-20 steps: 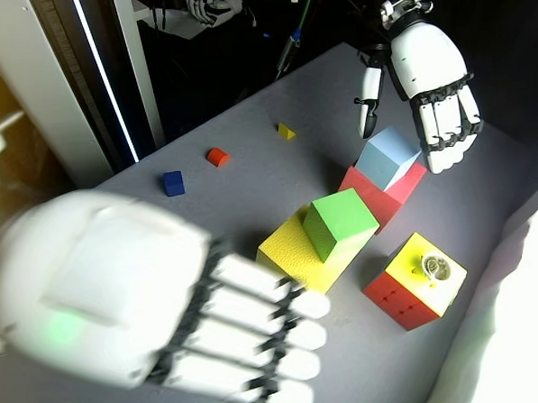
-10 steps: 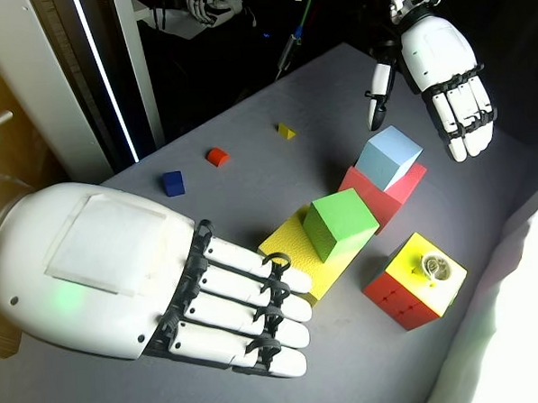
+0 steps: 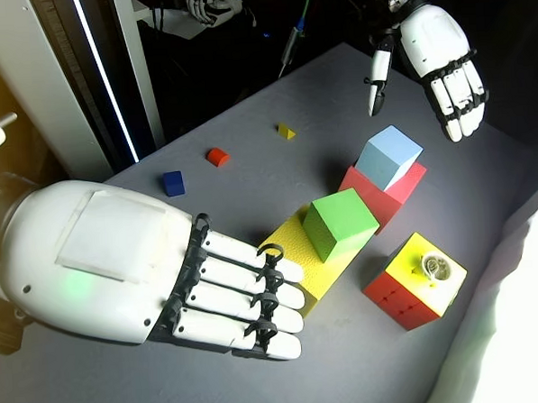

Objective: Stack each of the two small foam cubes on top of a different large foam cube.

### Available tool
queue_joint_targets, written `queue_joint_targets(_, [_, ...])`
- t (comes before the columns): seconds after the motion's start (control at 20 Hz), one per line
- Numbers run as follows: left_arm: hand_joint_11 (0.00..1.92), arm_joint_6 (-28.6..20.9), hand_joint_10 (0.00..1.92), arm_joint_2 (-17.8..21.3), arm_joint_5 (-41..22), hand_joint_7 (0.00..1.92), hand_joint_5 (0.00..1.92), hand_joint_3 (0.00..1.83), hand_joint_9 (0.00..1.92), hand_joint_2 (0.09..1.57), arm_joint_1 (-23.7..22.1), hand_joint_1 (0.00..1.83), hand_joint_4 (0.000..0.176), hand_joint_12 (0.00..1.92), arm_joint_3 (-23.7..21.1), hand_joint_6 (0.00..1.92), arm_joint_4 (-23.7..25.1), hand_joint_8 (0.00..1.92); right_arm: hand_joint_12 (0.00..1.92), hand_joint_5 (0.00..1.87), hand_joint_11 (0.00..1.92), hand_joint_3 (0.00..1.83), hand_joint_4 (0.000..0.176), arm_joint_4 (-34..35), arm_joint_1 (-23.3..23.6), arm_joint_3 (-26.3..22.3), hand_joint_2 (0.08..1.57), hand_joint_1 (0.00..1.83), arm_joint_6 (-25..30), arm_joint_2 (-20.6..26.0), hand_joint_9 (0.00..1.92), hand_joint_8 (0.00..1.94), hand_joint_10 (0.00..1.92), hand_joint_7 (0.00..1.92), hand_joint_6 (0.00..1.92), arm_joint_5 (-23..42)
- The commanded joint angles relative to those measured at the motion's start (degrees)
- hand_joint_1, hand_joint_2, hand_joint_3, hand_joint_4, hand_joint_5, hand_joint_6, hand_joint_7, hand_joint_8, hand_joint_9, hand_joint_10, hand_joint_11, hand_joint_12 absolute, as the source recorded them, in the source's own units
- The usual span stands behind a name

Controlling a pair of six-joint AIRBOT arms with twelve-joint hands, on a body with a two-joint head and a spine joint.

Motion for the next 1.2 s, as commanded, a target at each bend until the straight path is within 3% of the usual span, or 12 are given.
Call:
queue_joint_targets(0.0, [0.00, -3.08, 0.02, 1.69, -4.02, 0.07, 0.01, 0.00, 0.09, 0.97, 0.72, 0.66, 0.000, 0.51, -0.71, 0.00, 3.70, 0.01, 0.00, 0.00, 0.00, 0.00, 0.000, -0.08, 0.21, -0.27, 0.74, 0.97, 0.13, 0.81, 0.00, 0.00, 0.00, 0.00, 0.00, 5.43])
queue_joint_targets(0.25, [0.00, -16.05, 0.03, 8.35, -6.88, 0.11, 0.04, 0.00, 0.14, 0.91, 10.00, 0.63, 0.000, 0.67, -7.35, 0.01, 13.06, 0.02, 0.00, 0.00, 0.00, 0.00, 0.000, -4.68, -0.43, -0.99, 0.73, 0.98, 0.14, 0.81, 0.00, 0.00, 0.00, 0.00, 0.00, 6.54])
queue_joint_targets(0.35, [0.00, -19.23, 0.00, 10.90, -7.31, 0.07, 0.01, 0.00, 0.10, 0.91, 12.97, 0.63, 0.000, 0.54, -9.65, 0.00, 15.46, 0.00, 0.00, 0.00, 0.00, 0.00, 0.000, -6.93, -0.85, -1.28, 0.75, 0.98, 0.14, 0.83, 0.00, 0.00, 0.00, 0.00, 0.00, 7.02])
queue_joint_targets(0.45, [0.00, -23.05, 0.01, 13.37, -7.26, 0.08, 0.01, 0.00, 0.11, 0.92, 15.79, 0.62, 0.000, 0.58, -11.81, 0.00, 18.95, 0.00, 0.00, 0.00, 0.01, 0.00, 0.000, -6.94, -0.93, -1.50, 0.74, 0.95, 0.16, 0.85, 0.00, 0.00, 0.00, 0.00, 0.00, 7.02])
queue_joint_targets(0.7, [0.00, -31.67, 0.02, 15.23, -3.22, 0.13, 0.05, 0.00, 0.17, 0.91, 17.15, 0.65, 0.000, 0.64, -14.82, 0.01, 29.97, 0.01, 0.02, 0.00, 0.03, 0.00, 0.000, -6.94, -1.08, -2.01, 0.72, 0.92, 0.15, 0.86, 0.00, 0.00, 0.00, 0.00, 0.00, 7.01])
queue_joint_targets(0.8, [0.00, -31.70, 0.03, 14.62, 0.41, 0.18, 0.09, 0.00, 0.21, 0.90, 14.60, 0.65, 0.000, 0.74, -14.81, 0.01, 32.93, 0.01, 0.02, 0.00, 0.03, 0.01, 0.000, -6.94, -1.08, -2.04, 0.75, 0.85, 0.15, 0.86, 0.00, 0.00, 0.00, 0.00, 0.00, 7.01])
queue_joint_targets(0.9, [0.00, -26.79, 0.03, 13.65, 4.18, 0.22, 0.11, 0.00, 0.26, 0.92, 11.54, 0.59, 0.000, 0.84, -14.75, 0.01, 31.22, 0.01, 0.02, 0.00, 0.04, 0.01, 0.000, -6.94, -1.08, -2.10, 0.76, 0.82, 0.14, 0.86, 0.00, 0.00, 0.00, 0.00, 0.00, 7.01])
queue_joint_targets(1.0, [0.00, -26.64, 0.01, 13.56, 4.00, 0.18, 0.07, 0.01, 0.23, 0.94, 11.61, 0.58, 0.000, 0.75, -15.01, 0.00, 31.09, 0.00, 0.03, 0.00, 0.05, 0.01, 0.000, -6.95, -1.08, -2.19, 0.77, 0.79, 0.14, 0.85, 0.00, 0.00, 0.00, 0.00, 0.00, 7.01])
queue_joint_targets(1.15, [0.00, -27.01, 0.03, 13.58, 3.56, 0.25, 0.12, 0.00, 0.30, 0.93, 11.67, 0.57, 0.000, 0.89, -15.28, 0.02, 30.87, 0.02, 0.05, 0.00, 0.04, 0.02, 0.000, -7.63, -1.08, -2.37, 0.88, 0.72, 0.14, 0.86, 0.00, 0.00, 0.00, 0.00, 0.00, 7.00])
